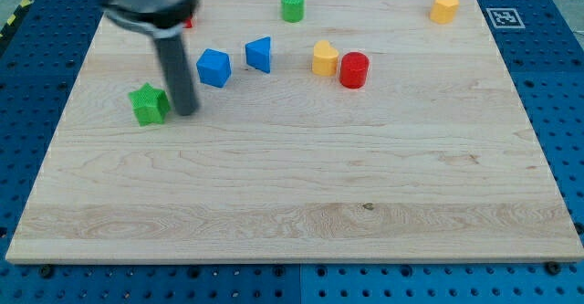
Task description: Move blue cube towards center right
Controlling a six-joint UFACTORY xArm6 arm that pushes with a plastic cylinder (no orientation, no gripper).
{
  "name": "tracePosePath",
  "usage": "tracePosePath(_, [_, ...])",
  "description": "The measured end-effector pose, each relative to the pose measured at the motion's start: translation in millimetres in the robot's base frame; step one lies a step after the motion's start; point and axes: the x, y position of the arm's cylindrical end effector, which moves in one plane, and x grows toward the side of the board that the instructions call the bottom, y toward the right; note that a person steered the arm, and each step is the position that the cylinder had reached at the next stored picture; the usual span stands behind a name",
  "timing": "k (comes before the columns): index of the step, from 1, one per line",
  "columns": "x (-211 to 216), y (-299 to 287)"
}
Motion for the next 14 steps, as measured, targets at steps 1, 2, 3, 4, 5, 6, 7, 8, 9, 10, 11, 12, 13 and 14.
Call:
tracePosePath(1, [-17.1, -32.0])
tracePosePath(2, [-29.1, -28.9])
tracePosePath(3, [-38.5, -26.1])
tracePosePath(4, [-83.6, -30.8])
tracePosePath(5, [-101.9, 6.0])
tracePosePath(6, [-74.3, 48.0])
tracePosePath(7, [-53.2, 83.0])
tracePosePath(8, [-34.6, 124.1])
tracePosePath(9, [-7.3, 155.2])
tracePosePath(10, [4.1, 157.4])
tracePosePath(11, [4.1, 157.4])
tracePosePath(12, [16.6, 164.7])
tracePosePath(13, [41.5, 166.1])
tracePosePath(14, [54.7, 181.4])
